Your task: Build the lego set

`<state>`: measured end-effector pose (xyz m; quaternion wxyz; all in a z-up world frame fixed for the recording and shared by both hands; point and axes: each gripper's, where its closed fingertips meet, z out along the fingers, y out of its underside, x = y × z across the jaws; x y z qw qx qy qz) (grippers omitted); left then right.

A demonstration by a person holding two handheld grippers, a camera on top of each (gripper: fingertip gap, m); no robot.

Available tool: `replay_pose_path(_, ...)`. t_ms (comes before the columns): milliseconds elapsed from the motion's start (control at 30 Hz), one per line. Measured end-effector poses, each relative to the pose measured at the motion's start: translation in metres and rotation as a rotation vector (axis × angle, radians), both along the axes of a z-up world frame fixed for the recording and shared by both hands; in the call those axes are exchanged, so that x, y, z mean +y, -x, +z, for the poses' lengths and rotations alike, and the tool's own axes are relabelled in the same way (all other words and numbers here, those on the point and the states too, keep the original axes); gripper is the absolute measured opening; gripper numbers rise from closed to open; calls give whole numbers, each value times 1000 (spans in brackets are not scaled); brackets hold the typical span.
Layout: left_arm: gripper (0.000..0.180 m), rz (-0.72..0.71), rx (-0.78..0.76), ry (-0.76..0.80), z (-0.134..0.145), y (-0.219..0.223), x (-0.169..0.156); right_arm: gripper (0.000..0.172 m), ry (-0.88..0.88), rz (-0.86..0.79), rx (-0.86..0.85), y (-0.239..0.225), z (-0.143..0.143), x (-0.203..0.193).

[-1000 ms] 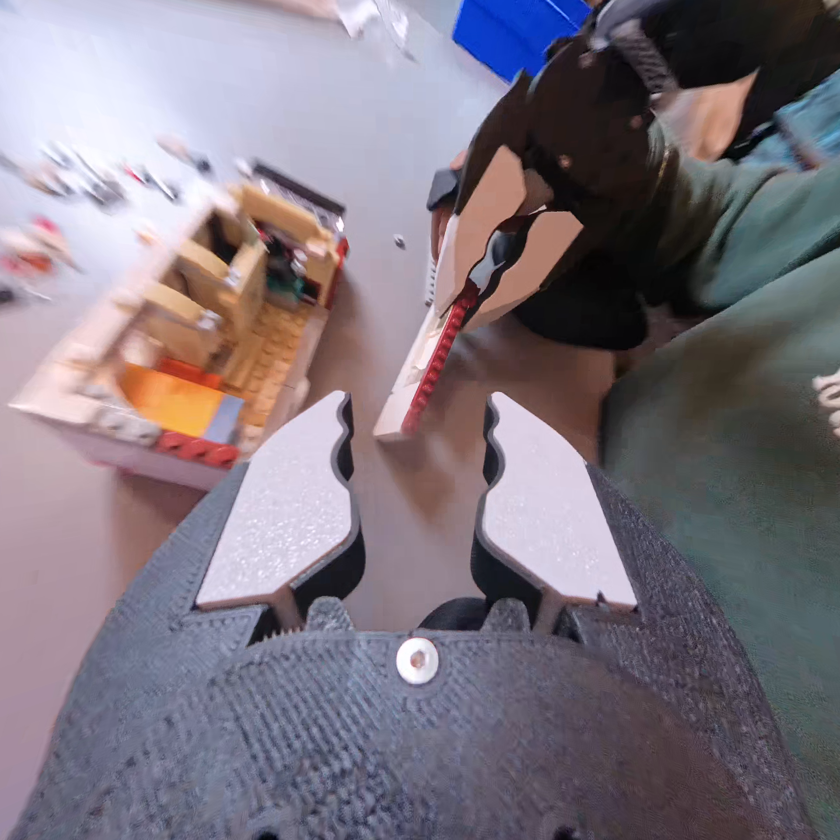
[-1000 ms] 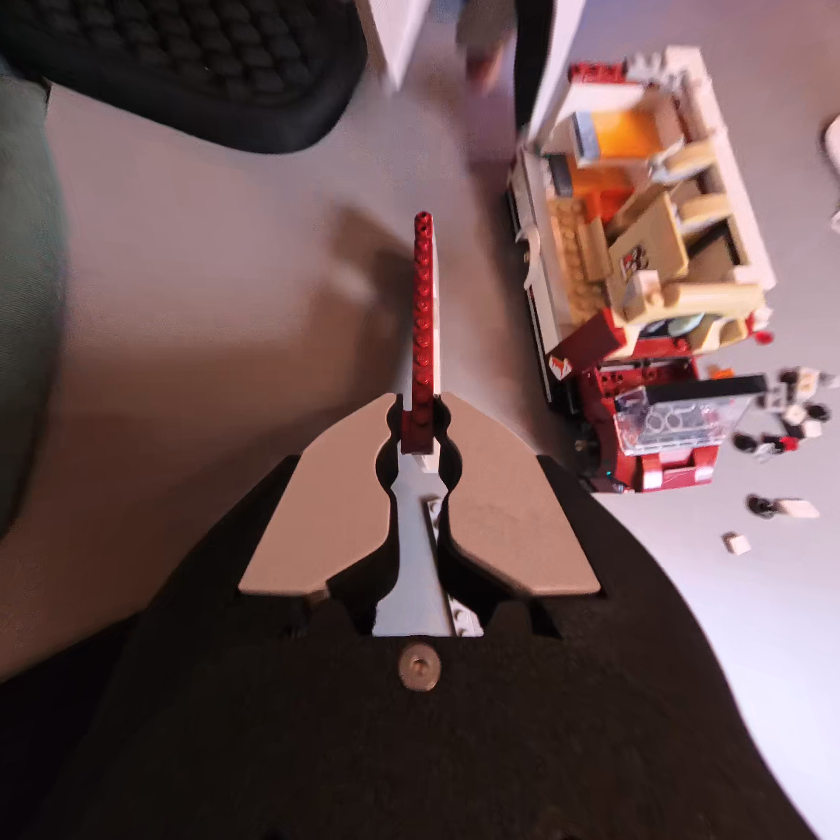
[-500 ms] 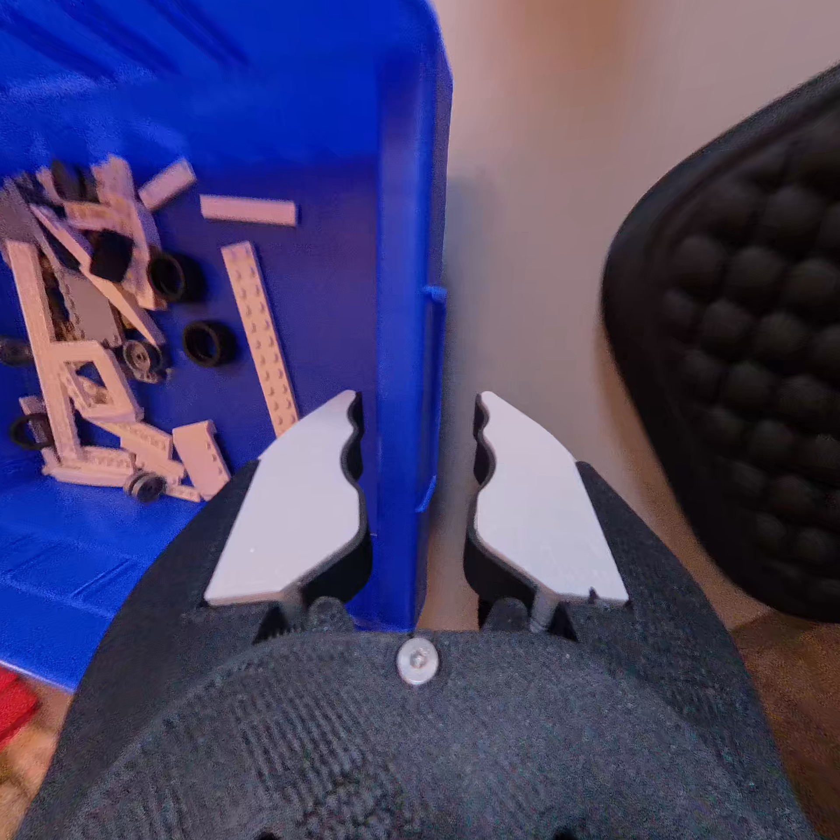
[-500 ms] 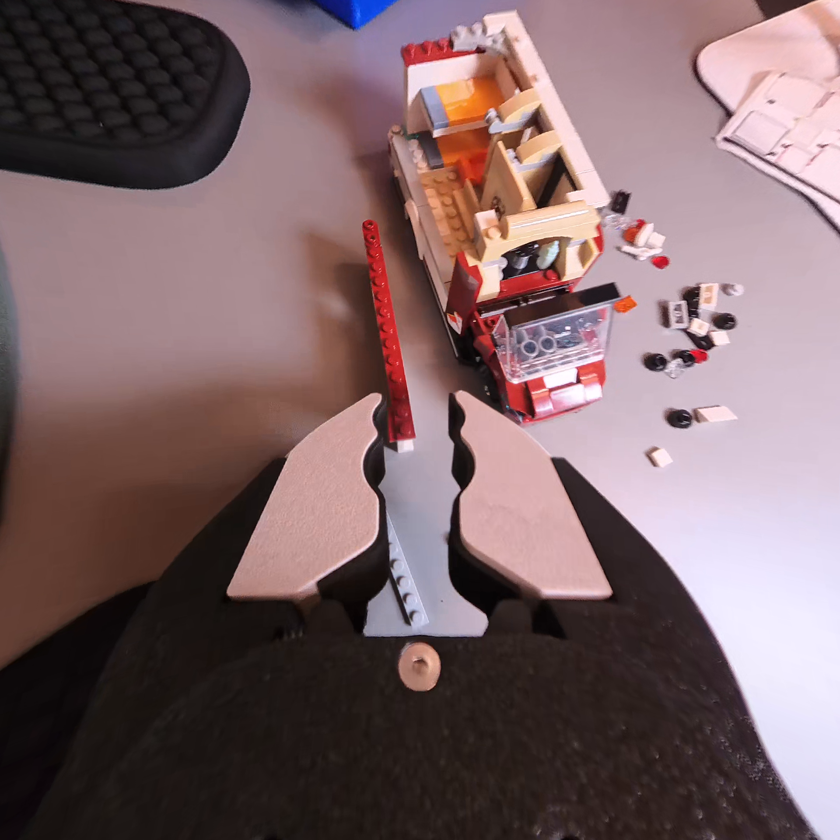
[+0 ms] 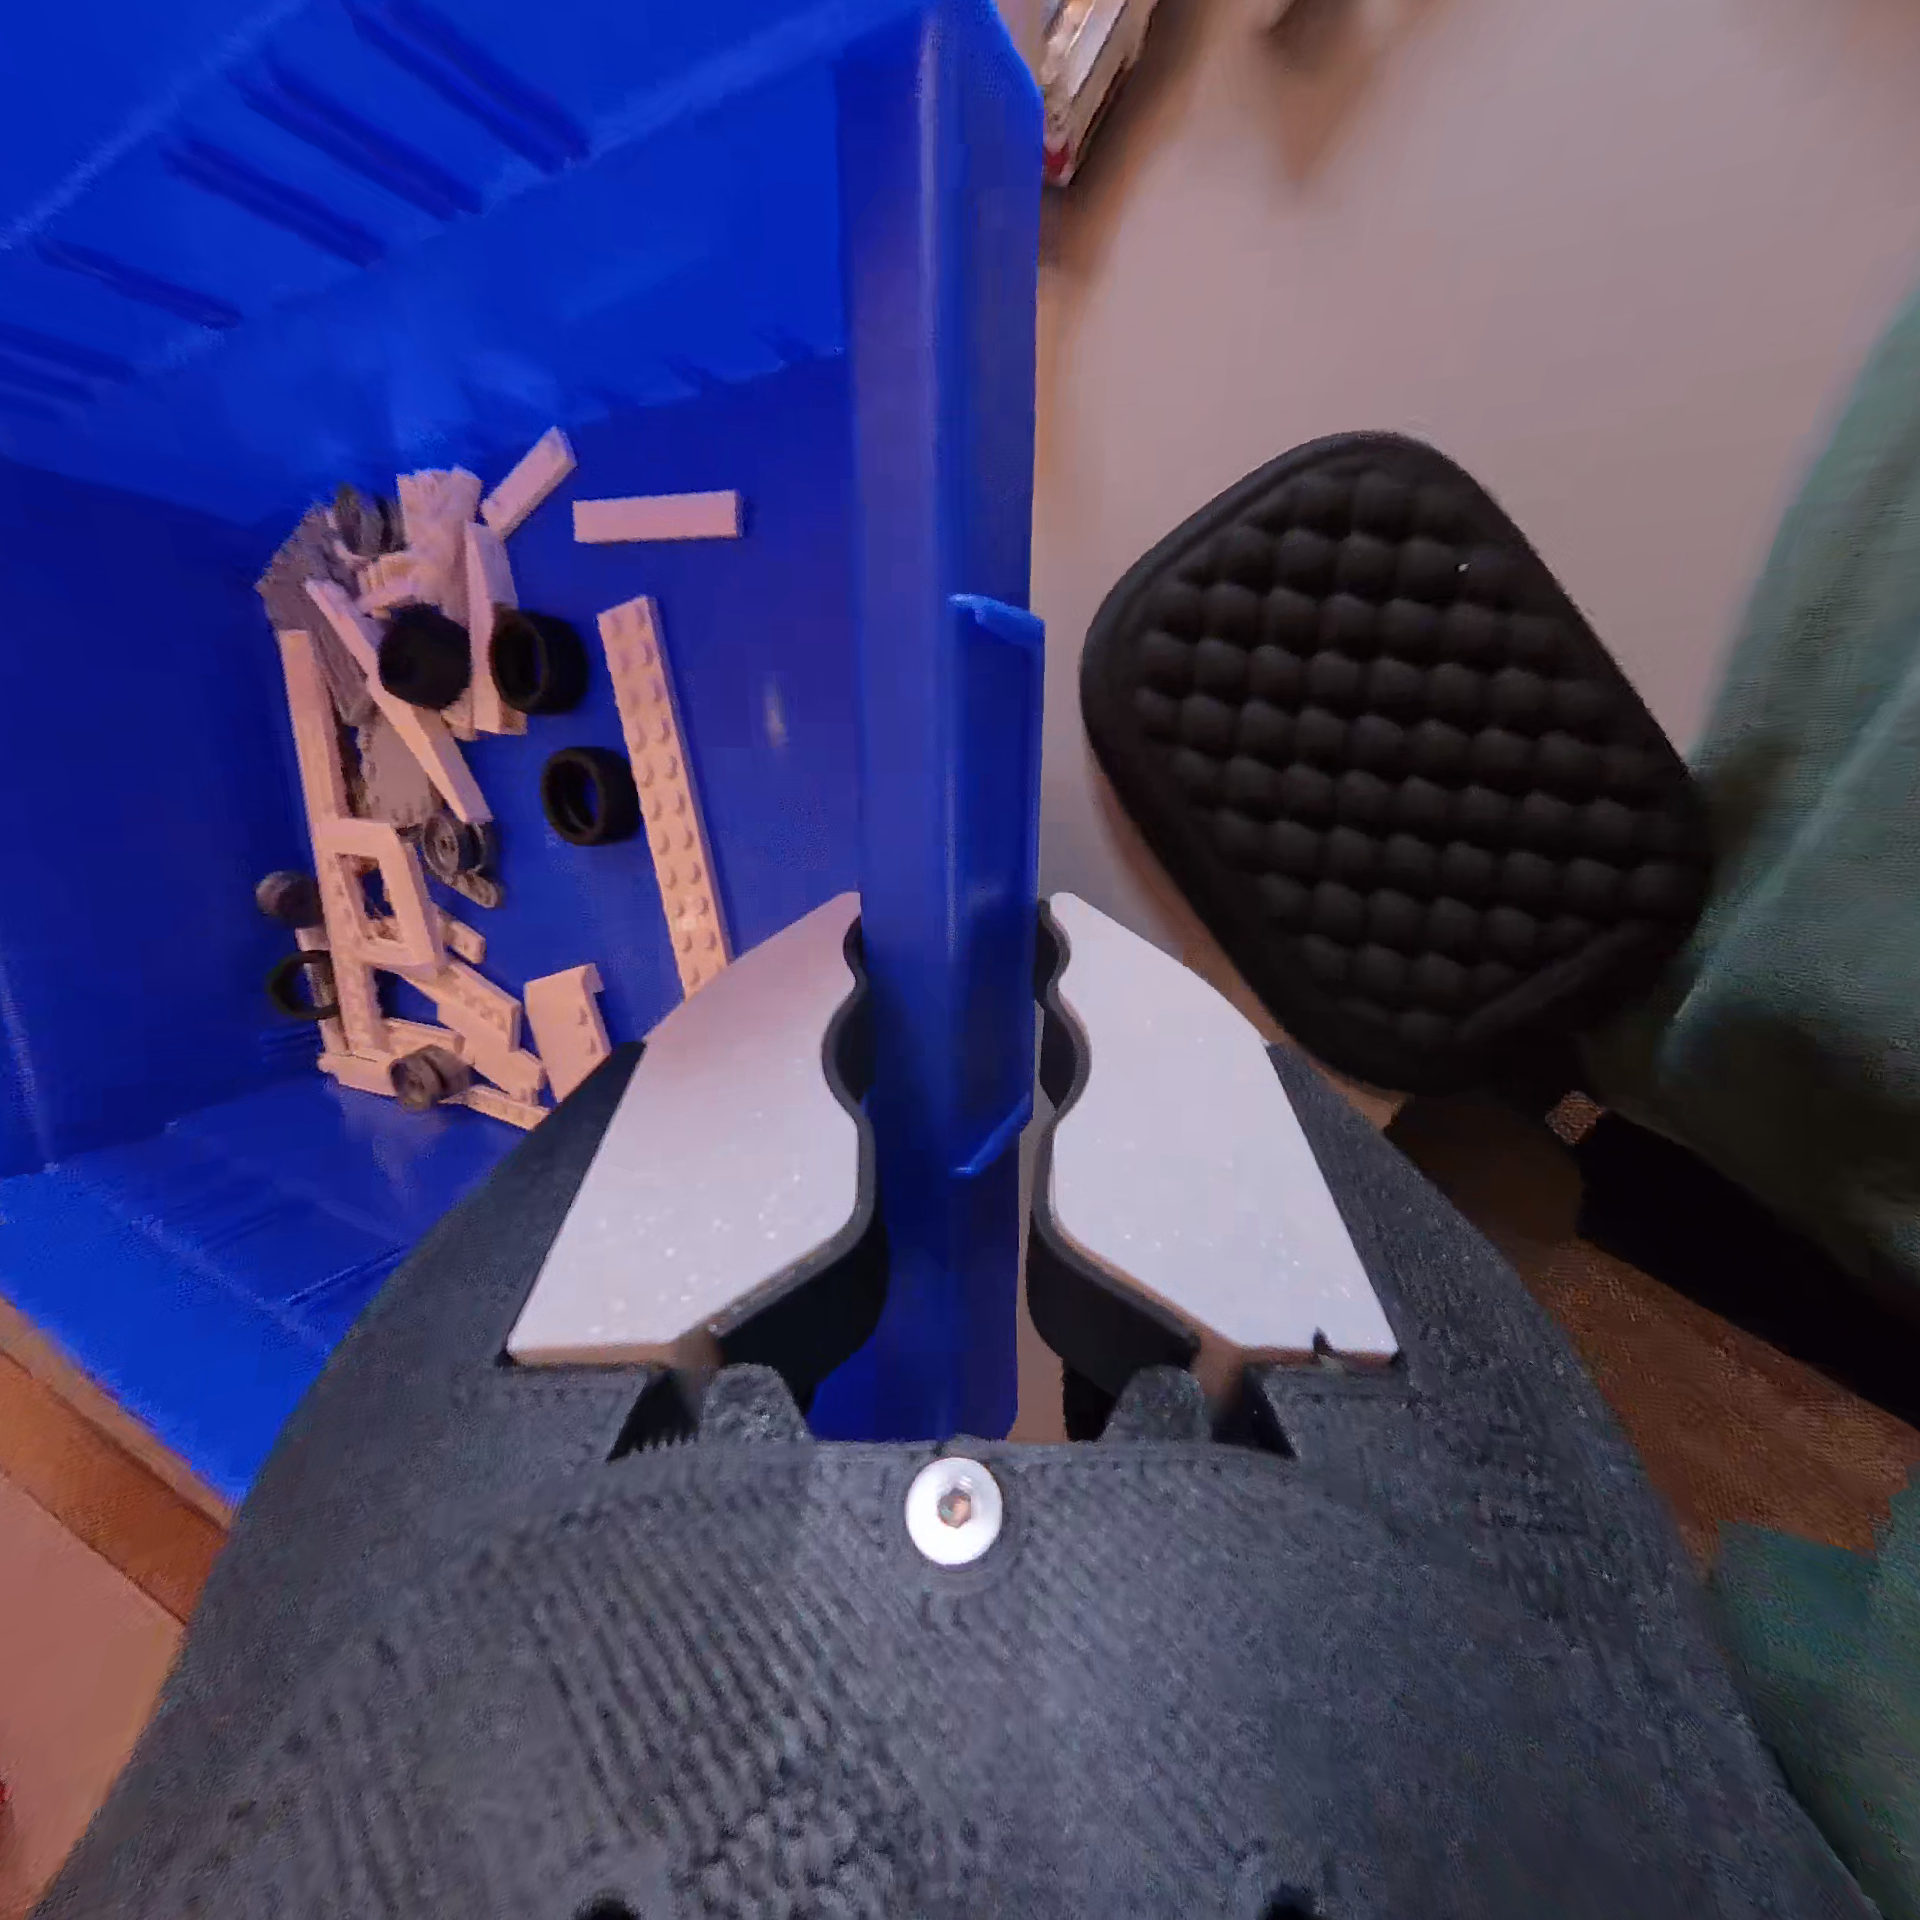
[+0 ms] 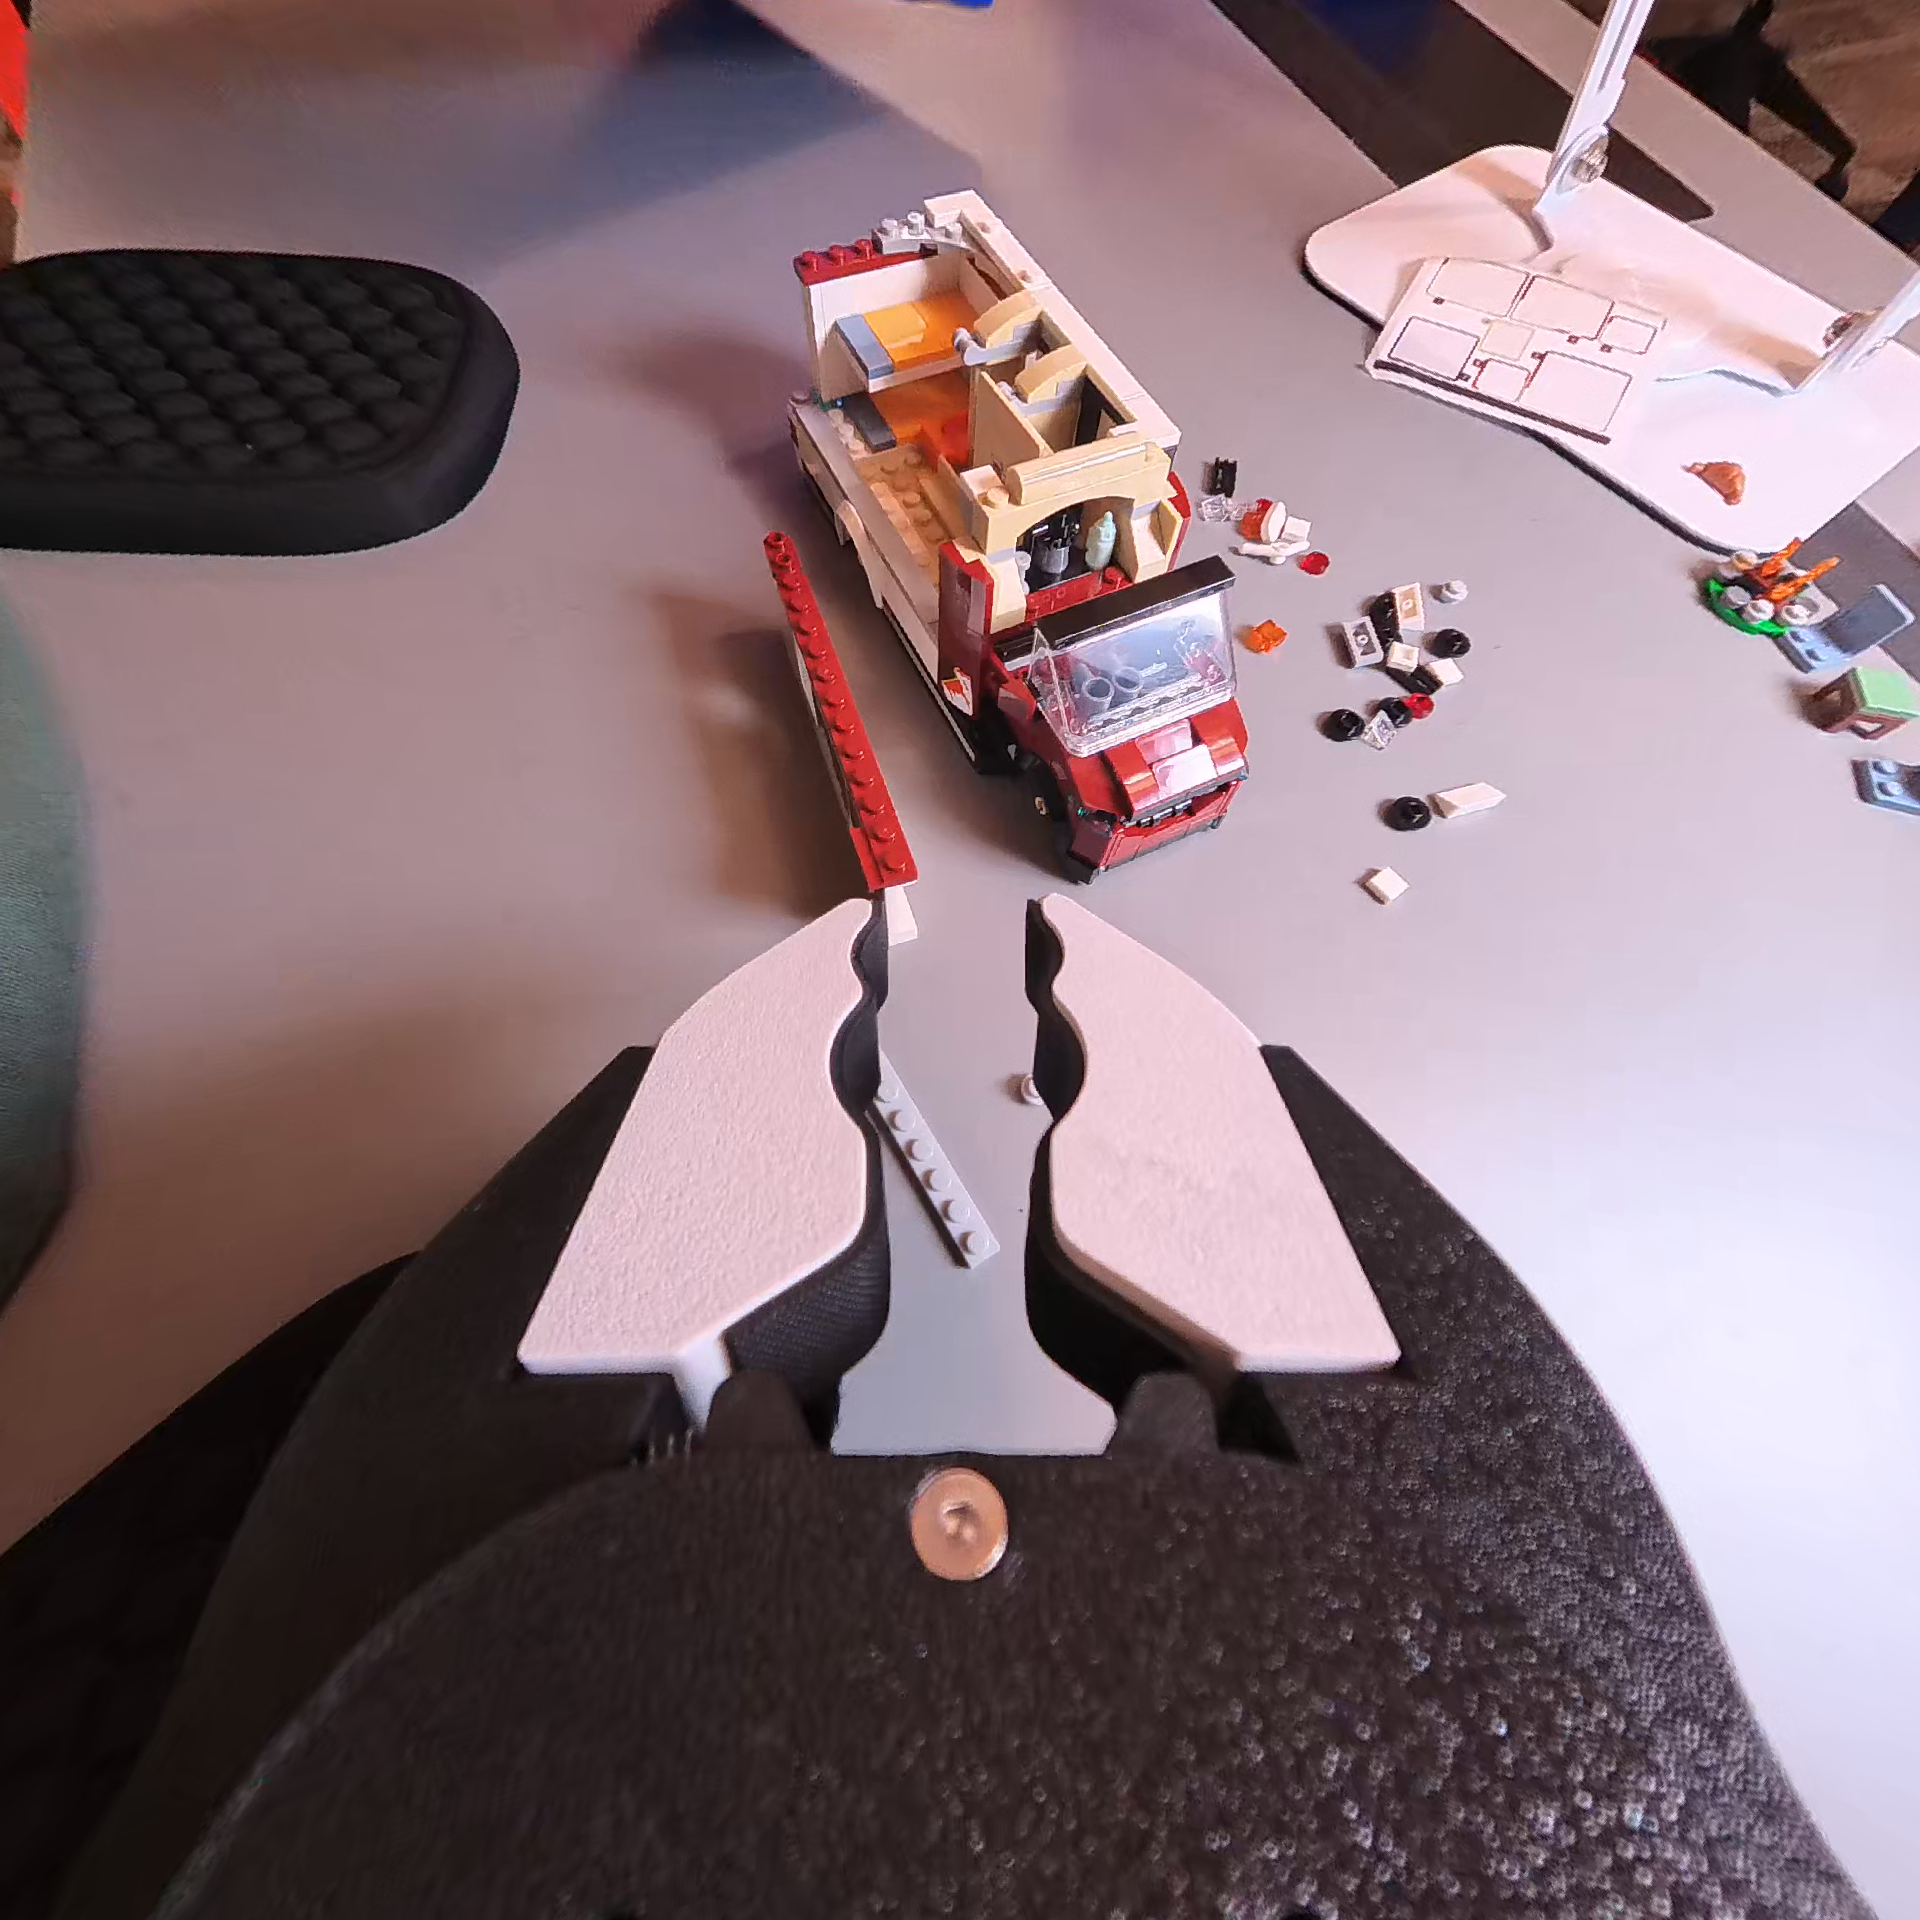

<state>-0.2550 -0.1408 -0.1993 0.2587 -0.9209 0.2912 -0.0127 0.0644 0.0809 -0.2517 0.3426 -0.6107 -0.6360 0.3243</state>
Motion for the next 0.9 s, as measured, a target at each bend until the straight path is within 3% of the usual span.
replay_pose_path(100, 35, 44, 36, -87, 9, 11, 15, 25, 2, -4, 8, -1, 0, 1)
replay_pose_path(200, 31, 84, 81, -63, -4, 26, 25, 25, 2, -1, 10, 0, 1, 1)
replay_pose_path(467, 31, 62, 79, -48, -11, 13, 17, 24, 1, -4, 27, 0, 3, 1)
replay_pose_path(733, 29, 133, 171, -33, -83, 13, 29, 24, 0, -5, 26, 1, 1, 1)
replay_pose_path(900, 29, 182, 210, -73, -103, 16, 40, 24, 2, -8, 25, 1, 0, 1)
